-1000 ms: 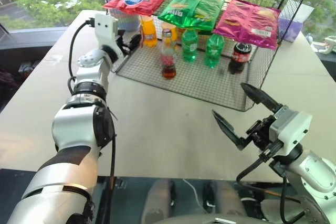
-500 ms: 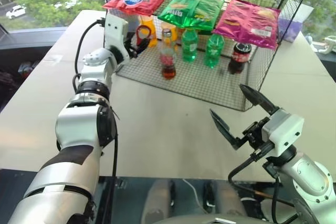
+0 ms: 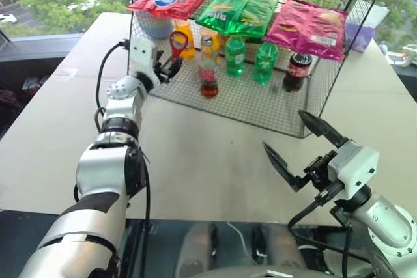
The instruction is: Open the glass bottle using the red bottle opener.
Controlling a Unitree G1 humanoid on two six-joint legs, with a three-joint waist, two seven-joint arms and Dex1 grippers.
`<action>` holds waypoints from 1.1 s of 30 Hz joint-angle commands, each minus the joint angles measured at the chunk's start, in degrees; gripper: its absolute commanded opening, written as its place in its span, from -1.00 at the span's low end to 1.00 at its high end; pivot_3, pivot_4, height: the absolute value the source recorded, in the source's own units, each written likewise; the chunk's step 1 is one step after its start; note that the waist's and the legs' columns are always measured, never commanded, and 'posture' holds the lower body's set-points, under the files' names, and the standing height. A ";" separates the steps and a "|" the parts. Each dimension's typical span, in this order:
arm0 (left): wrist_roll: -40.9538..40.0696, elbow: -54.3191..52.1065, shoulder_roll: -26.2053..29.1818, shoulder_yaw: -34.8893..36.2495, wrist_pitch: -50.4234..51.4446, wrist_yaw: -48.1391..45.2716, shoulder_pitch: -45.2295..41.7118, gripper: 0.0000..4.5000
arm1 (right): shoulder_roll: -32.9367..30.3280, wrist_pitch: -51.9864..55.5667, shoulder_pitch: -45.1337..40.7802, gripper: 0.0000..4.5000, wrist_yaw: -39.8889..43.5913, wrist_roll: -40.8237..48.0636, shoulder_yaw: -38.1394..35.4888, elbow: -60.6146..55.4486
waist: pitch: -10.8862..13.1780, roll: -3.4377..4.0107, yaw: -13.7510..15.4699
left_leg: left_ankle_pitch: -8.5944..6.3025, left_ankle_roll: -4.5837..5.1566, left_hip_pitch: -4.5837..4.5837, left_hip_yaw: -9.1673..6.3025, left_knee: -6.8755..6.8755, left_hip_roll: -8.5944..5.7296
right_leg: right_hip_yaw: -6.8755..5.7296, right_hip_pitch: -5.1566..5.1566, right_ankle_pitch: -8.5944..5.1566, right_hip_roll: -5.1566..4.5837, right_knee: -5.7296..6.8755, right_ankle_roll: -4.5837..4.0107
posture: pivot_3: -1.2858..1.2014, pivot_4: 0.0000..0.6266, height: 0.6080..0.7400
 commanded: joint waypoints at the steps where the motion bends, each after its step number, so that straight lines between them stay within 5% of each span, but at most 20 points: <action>1: 0.53 -3.19 0.04 -0.43 -3.43 2.61 -0.80 0.46 | -0.78 0.01 -1.13 1.00 0.89 2.43 -1.67 -2.62 | 0.01 -0.01 0.06 | 0.00 0.00 0.00 0.00 0.00 0.00 | 0.00 0.00 0.00 0.00 0.00 0.00 | 0.03 -0.52 1.00; 20: 6.93 4.24 -1.88 -4.18 -0.43 12.58 -10.82 0.46 | -1.17 2.17 -1.74 1.00 -2.92 1.36 -0.12 -4.56 | 0.11 -0.19 0.01 | 0.00 0.00 -0.02 0.01 0.01 -0.03 | -0.02 -0.01 0.02 -0.01 0.00 0.04 | 0.03 -0.52 1.00; 26: 7.22 4.48 -2.31 -3.88 -0.60 12.32 -11.06 -0.65 | -1.36 1.09 -1.12 1.00 -4.58 0.17 0.92 -4.56 | 0.11 -0.19 0.03 | -0.01 0.00 -0.02 0.00 0.00 -0.03 | -0.02 -0.01 0.01 -0.03 0.00 0.03 | 0.03 -0.52 1.00; 33: 7.39 4.52 -2.56 -3.93 -0.80 11.94 -11.26 -0.65 | -1.65 1.22 -1.37 1.00 -5.47 0.05 1.41 -4.56 | 0.12 -0.20 0.02 | -0.01 0.00 -0.02 0.00 0.00 -0.02 | -0.02 -0.01 0.01 -0.02 0.00 0.02 | 0.03 -0.52 1.00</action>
